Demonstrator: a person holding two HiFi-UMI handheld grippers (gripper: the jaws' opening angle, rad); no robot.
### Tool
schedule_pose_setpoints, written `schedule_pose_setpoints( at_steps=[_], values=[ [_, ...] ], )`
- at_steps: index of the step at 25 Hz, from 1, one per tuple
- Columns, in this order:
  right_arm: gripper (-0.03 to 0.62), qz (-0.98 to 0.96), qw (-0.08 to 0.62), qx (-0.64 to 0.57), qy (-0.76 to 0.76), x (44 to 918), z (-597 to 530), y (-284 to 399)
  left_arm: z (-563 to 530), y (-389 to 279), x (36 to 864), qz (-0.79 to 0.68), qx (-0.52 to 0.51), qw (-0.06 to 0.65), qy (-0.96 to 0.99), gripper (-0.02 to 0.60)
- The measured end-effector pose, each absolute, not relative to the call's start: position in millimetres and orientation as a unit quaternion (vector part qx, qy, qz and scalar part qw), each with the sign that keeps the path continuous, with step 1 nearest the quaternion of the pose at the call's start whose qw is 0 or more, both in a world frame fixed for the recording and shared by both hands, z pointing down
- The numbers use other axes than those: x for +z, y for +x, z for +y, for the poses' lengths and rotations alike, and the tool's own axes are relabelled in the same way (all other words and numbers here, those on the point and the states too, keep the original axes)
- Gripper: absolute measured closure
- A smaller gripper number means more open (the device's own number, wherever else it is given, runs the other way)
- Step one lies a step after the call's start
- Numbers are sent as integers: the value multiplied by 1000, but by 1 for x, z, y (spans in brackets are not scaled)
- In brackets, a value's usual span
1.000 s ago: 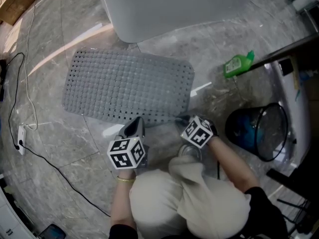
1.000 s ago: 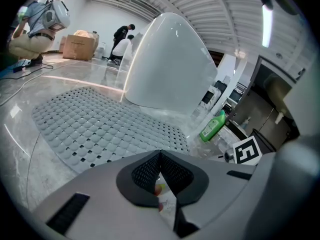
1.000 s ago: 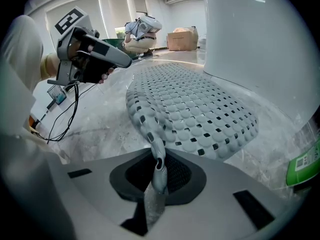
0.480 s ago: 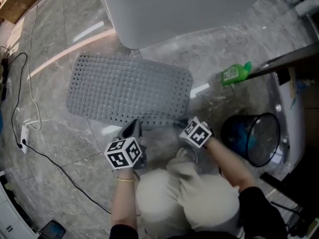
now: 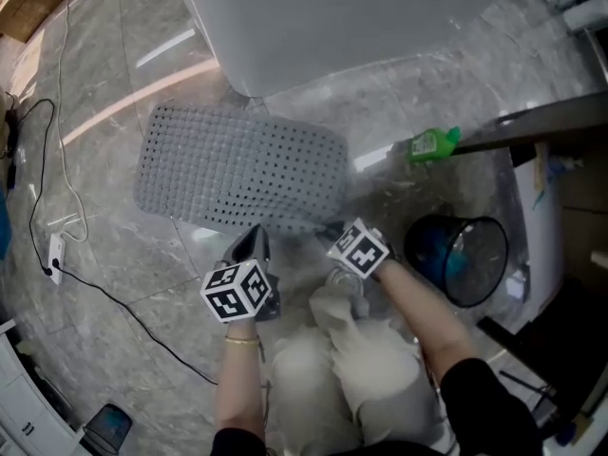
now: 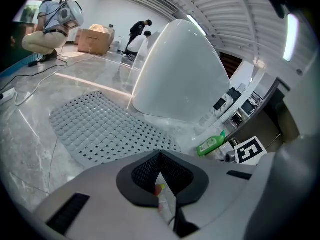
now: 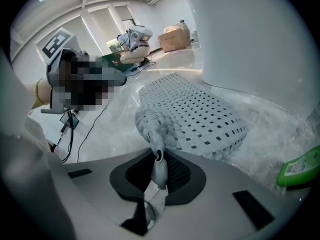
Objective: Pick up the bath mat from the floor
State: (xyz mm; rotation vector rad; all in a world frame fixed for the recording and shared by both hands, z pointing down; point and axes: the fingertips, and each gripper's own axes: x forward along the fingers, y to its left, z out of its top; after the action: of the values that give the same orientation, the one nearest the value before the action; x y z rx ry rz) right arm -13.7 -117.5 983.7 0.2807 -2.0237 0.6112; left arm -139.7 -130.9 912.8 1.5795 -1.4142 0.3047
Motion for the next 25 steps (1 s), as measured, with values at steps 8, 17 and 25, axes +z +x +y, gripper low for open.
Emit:
schedule_pose_setpoints(
  at_steps=[8, 17, 25],
  values=[
    [556, -829, 471, 280, 113, 885, -103, -34, -123, -138, 815, -572, 127, 483, 651, 581],
    [563, -825, 468, 303, 91, 772, -69, -73, -103, -150, 697, -574, 133, 486, 645, 581],
    [565, -798, 498, 325, 100, 701, -52, -47, -88, -165, 620, -583, 130, 491, 634, 581]
  ],
)
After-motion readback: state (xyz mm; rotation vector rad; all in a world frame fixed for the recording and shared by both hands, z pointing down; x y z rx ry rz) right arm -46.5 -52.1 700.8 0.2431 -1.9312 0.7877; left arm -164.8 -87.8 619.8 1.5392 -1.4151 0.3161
